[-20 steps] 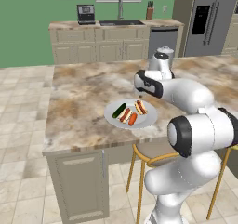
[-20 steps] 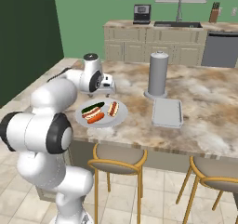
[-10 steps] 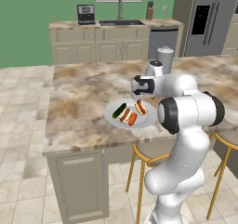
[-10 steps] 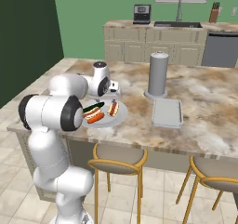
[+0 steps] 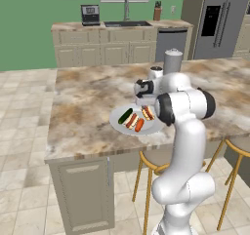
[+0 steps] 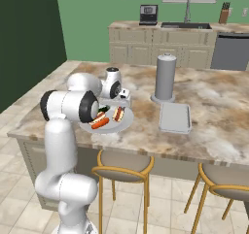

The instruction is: Place one cooked food and one vegetable from the large plate to each tupperware container.

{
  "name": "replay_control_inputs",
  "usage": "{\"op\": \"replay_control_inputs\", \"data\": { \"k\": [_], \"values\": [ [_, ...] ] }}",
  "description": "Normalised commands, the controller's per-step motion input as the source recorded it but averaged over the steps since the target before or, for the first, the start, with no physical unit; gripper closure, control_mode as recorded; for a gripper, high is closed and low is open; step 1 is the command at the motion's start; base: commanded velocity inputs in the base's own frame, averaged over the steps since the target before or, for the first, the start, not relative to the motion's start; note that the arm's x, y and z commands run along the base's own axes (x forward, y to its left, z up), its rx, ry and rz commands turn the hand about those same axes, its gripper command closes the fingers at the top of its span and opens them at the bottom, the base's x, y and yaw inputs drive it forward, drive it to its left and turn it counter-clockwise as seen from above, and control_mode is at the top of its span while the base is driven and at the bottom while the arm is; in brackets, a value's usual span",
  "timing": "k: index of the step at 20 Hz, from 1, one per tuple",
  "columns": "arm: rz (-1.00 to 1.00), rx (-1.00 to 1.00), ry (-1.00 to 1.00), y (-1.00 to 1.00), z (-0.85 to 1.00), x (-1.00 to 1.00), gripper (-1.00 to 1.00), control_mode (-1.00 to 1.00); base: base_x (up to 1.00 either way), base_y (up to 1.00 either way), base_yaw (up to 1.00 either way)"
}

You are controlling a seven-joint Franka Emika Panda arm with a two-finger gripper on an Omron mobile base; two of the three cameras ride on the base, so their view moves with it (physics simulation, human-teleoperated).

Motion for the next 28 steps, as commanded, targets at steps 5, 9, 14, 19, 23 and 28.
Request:
{"op": "replay_control_inputs", "data": {
  "k": [5, 9, 14, 19, 23, 28],
  "values": [
    [0.00, 0.06, 0.03, 0.01, -0.34, 0.22, -1.00, -1.00, 0.00, 0.00, 0.00],
    [0.00, 0.00, 0.07, 0.02, -0.52, -0.02, -1.00, -1.00, 0.00, 0.00, 0.00],
    [0.00, -0.02, 0.01, 0.02, -0.54, -0.09, -1.00, -1.00, 0.00, 0.00, 0.00],
    [0.00, 0.00, 0.00, 0.00, -0.32, 0.00, -1.00, -1.00, 0.00, 0.00, 0.00],
    [0.00, 0.00, 0.00, 0.00, -0.10, 0.00, 1.00, -1.00, 0.00, 0.00, 0.00],
    [0.00, 0.00, 0.00, 0.00, -0.01, 0.00, 1.00, -1.00, 0.00, 0.00, 0.00]
  ]
}}
